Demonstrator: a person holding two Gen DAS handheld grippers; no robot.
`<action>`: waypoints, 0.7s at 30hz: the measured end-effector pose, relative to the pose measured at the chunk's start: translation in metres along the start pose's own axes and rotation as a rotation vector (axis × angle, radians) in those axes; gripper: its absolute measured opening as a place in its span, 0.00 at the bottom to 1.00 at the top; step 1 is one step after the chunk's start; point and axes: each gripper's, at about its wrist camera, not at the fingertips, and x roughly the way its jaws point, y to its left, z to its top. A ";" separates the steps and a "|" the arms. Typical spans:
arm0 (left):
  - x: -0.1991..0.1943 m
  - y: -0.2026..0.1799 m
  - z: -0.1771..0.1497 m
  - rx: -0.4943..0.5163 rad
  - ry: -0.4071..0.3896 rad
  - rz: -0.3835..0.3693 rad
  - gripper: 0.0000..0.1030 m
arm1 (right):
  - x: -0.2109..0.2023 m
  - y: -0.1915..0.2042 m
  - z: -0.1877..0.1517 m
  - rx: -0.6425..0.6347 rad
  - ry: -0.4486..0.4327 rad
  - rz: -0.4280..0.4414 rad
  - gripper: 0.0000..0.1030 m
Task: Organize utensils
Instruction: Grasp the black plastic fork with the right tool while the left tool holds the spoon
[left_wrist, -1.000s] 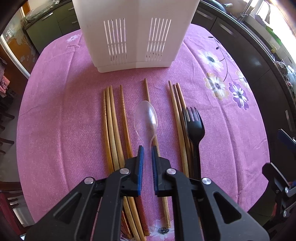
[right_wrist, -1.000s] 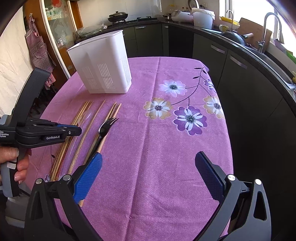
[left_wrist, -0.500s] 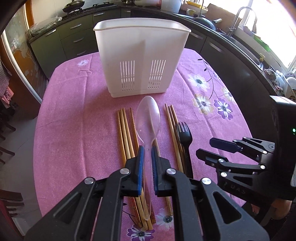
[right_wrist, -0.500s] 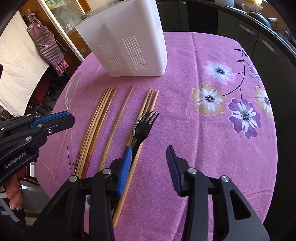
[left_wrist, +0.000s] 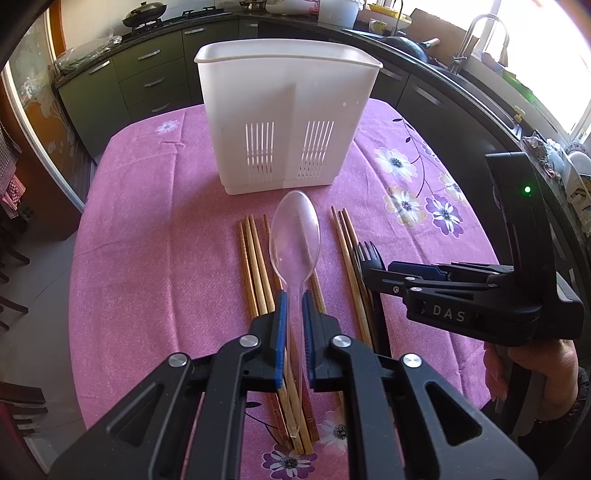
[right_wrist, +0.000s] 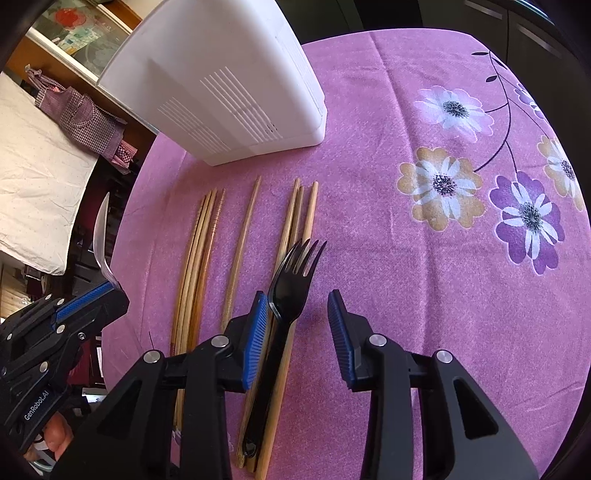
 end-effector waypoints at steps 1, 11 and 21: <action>0.000 0.000 0.000 0.000 0.001 0.000 0.08 | 0.002 0.001 0.002 -0.001 0.003 0.000 0.34; 0.001 0.000 -0.001 0.006 0.003 0.003 0.08 | 0.004 0.020 0.003 -0.043 -0.059 -0.041 0.05; -0.023 0.008 0.005 -0.009 -0.057 -0.012 0.08 | -0.074 0.036 -0.022 -0.121 -0.296 -0.003 0.05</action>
